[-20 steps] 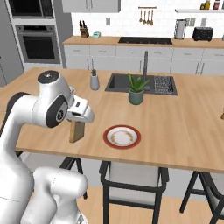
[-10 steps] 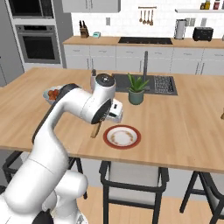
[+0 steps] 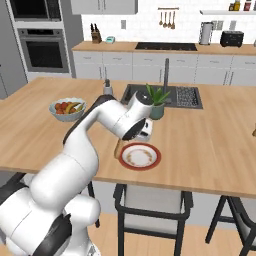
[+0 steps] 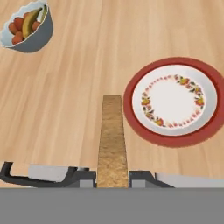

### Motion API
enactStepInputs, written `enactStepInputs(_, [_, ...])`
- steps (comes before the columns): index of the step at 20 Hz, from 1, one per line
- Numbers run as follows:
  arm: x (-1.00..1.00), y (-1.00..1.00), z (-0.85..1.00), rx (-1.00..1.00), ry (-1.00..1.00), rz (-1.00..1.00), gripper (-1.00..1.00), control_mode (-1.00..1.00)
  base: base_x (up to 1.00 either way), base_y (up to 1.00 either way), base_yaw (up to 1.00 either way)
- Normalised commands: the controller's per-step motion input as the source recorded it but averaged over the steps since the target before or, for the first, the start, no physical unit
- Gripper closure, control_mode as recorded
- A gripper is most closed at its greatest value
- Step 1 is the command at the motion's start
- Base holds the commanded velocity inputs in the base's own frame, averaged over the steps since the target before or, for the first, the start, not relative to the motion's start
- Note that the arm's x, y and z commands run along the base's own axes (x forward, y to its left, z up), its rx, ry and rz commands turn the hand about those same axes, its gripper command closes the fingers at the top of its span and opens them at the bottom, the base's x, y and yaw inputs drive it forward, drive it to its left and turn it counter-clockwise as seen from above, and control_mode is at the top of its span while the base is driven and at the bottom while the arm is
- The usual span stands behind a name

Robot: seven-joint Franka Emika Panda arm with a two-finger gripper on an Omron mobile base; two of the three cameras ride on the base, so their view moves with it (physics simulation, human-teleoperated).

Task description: Start the toaster. Once the lever pops up, take the bread to the plate on the dining counter.

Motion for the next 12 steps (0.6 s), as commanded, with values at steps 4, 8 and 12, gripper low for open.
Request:
enactStepInputs(4, [0.44, 0.00, -0.24, 0.07, 0.03, 0.12, 1.00, -1.00, 0.00, 0.00, 0.00])
enactStepInputs(8, [0.43, 0.00, -0.11, 0.07, 0.01, 0.06, 1.00, -1.00, 0.00, 0.00, 0.00])
enactStepInputs(12, [0.49, 0.00, -0.26, 0.06, 0.07, 0.00, 1.00, -1.00, 0.00, 0.00, 0.00])
